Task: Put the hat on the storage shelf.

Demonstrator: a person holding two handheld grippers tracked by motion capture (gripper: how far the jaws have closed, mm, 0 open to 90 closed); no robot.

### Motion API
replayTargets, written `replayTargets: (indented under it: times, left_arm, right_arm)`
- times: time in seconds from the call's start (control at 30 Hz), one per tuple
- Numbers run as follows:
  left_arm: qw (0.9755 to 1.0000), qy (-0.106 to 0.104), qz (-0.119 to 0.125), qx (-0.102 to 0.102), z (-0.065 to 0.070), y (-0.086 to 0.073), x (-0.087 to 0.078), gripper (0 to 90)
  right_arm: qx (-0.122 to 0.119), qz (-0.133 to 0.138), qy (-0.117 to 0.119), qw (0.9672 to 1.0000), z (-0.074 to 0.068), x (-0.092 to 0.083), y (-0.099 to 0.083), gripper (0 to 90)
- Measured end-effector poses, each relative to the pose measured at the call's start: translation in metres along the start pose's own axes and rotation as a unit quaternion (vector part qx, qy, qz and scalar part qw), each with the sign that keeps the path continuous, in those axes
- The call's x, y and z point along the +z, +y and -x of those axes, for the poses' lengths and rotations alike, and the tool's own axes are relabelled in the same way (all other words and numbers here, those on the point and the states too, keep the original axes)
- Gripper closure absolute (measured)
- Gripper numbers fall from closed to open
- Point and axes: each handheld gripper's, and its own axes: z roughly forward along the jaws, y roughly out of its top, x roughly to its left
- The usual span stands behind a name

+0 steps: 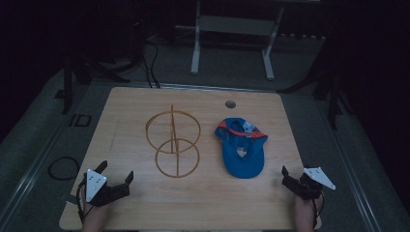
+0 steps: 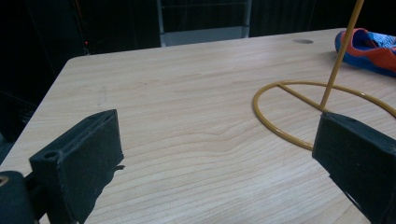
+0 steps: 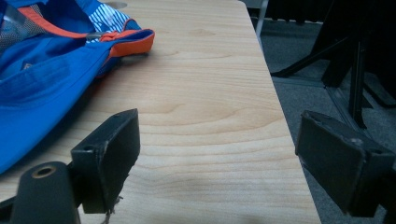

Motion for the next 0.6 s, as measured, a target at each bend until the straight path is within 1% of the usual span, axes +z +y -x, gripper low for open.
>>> replayTargets:
  times: [0.23, 0.27, 0.37, 0.43, 0.47, 0.5, 0.53, 0.6]
  left_arm:
    - [1.0, 0.001, -0.001, 0.004, 0.0003, 0.0, -0.0001, 2.0]
    - [1.0, 0.001, -0.002, 0.004, 0.0004, 0.0, -0.0001, 2.0]
    - [1.0, 0.001, -0.001, 0.004, 0.0001, 0.0, -0.0003, 2.0]
    - [1.0, 0.002, -0.001, 0.001, -0.0003, -0.0001, -0.0002, 2.0]
    - [1.0, 0.001, 0.0, 0.0, -0.0005, 0.0, -0.0001, 2.0]
    - [1.0, 0.0, 0.001, 0.0, -0.0004, 0.0003, -0.0003, 2.0]
    - [1.0, 0.002, 0.001, 0.002, -0.0002, 0.0007, -0.0006, 2.0]
    - [1.0, 0.001, 0.003, 0.001, -0.0002, 0.0011, -0.0008, 2.0]
  right_arm:
    - [0.018, 0.002, -0.002, 0.9998, 0.0019, 0.0009, 0.0004, 13.9]
    - [0.017, 0.003, 0.0, 0.9999, 0.0017, 0.0006, 0.0003, 13.8]
    - [0.008, 0.005, 0.015, 0.9998, 0.0009, 0.0001, 0.0001, 13.8]
    - [0.0, -0.005, 0.02, 0.9998, -0.0004, 0.0004, 0.0003, 13.8]
    - [0.004, -0.012, 0.028, 0.9995, -0.0007, 0.0005, 0.0003, 13.8]
    - [0.011, -0.011, 0.035, 0.9993, -0.0005, 0.0001, 0.0002, 13.8]
    - [0.018, -0.008, 0.038, 0.9991, 0.0, -0.0002, 0.0005, 14.0]
    - [0.026, -0.016, 0.041, 0.9987, 0.0007, -0.0013, 0.0029, 14.3]
